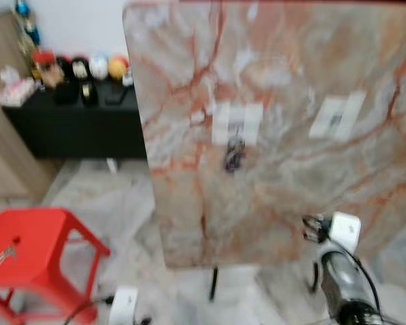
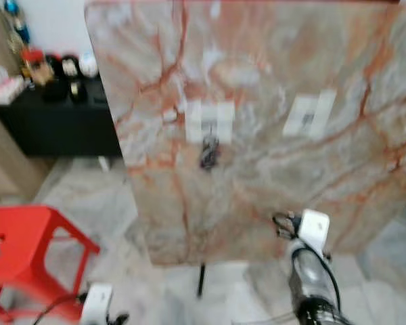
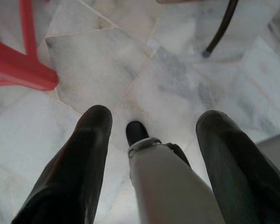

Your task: Hang keys on a hook

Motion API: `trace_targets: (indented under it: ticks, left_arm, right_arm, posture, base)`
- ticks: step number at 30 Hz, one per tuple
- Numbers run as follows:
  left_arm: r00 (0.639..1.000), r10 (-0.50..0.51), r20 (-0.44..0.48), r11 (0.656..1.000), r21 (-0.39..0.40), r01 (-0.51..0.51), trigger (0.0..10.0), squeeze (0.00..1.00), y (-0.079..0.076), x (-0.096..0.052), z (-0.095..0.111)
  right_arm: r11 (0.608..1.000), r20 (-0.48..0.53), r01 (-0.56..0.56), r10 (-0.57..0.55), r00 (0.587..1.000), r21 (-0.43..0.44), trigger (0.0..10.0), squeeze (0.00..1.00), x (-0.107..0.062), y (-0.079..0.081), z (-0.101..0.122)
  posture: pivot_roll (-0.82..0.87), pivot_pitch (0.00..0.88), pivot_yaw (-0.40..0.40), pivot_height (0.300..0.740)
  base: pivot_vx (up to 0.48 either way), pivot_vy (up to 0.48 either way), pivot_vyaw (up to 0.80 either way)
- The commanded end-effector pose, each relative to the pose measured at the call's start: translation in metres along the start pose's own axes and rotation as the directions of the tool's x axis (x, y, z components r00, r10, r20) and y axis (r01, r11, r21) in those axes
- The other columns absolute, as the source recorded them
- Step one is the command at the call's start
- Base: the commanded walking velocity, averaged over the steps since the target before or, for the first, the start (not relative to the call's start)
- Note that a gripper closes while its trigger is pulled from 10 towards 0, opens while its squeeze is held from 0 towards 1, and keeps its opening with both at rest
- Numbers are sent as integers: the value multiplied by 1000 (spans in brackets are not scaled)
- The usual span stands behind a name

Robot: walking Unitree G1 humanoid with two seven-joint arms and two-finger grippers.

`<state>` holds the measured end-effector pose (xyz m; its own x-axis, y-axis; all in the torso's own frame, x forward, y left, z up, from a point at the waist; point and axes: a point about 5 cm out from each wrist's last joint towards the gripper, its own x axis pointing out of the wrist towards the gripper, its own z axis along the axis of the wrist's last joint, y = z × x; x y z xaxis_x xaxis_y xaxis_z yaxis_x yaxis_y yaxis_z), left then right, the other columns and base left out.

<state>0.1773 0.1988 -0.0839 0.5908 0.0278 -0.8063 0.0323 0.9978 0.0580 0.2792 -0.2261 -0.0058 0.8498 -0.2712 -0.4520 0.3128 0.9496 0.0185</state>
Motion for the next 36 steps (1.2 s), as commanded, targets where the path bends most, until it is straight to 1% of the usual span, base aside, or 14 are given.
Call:
trace_targets:
  ticks: [1,9,13,18,19,22,25,26,27,29,30,32,33,36]
  left_arm:
    - [1000,-8,0,1000,3,8,10000,0,-6,1,0]
    - [1000,-4,0,1000,0,4,10000,0,-5,1,0]
    - [1000,-2,2,1000,-2,2,10000,0,-5,1,0]
    - [1000,-2,3,1000,-4,2,10000,0,-5,1,0]
    - [1000,-3,4,1000,-5,3,10000,0,-5,1,0]
    - [1000,-3,5,1000,-6,3,10000,0,-5,0,0]
    - [1000,-3,7,1000,-7,3,10000,0,-5,0,0]
    - [1000,-3,8,1000,-8,3,10000,0,-5,0,0]
    - [1000,-3,8,1000,-8,3,10000,0,-5,0,0]
    - [1000,-5,8,1000,-5,5,10000,0,-4,0,1]
    - [1000,-5,8,1000,-5,5,10000,0,-4,0,1]
    - [1000,-7,9,1000,-3,7,10000,0,-3,0,1]
    - [1000,-7,12,1000,-3,7,10000,0,-3,0,1]
    - [1000,-8,13,1000,-3,8,10000,0,-3,0,2]
  right_arm:
    - [1000,-71,24,-24,997,0,10000,0,-5,-11,-17]
    - [999,-34,35,-36,999,-27,10000,0,-2,-16,-8]
    - [990,141,45,-26,990,-130,10000,0,8,-6,34]
    - [984,258,55,-10,966,-169,10000,0,9,1,55]
    - [980,332,72,-6,943,-188,10000,0,7,2,66]
    - [969,395,103,-6,919,-225,10000,0,2,1,71]
    - [918,465,207,-28,885,-338,10000,0,-9,-5,74]
    - [870,495,267,-31,868,-415,10000,0,-17,-9,76]
    - [870,495,267,-31,868,-415,10000,0,-17,-9,76]
    - [749,572,353,43,819,-561,10000,0,-38,-8,83]
    - [749,572,353,43,819,-561,10000,0,-38,-8,83]
    - [708,615,401,61,786,-582,10000,0,-47,-6,89]
    - [663,667,475,50,743,-579,10000,0,-54,-5,97]
    - [627,713,541,33,701,-561,10000,0,-58,-4,104]
  posture:
    - [-92,20,-30,740]
    - [-90,29,-29,740]
    - [-90,29,-29,740]
    - [-93,28,-29,740]
    - [-95,29,-29,740]
    - [-96,28,-29,740]
    - [-98,27,-30,740]
    - [-99,26,-28,740]
    - [-99,26,-28,740]
    - [-109,26,-20,740]
    - [-109,26,-20,740]
    - [-111,23,-17,740]
    - [-110,20,-15,740]
    - [-108,17,-14,740]
  base:
    - [0,0,0]
    - [0,0,0]
    - [0,0,0]
    - [0,0,0]
    - [0,0,0]
    - [0,0,0]
    - [0,0,0]
    - [0,0,0]
    - [0,0,0]
    - [0,0,0]
    - [0,0,0]
    - [0,0,0]
    - [0,0,0]
    - [0,0,0]
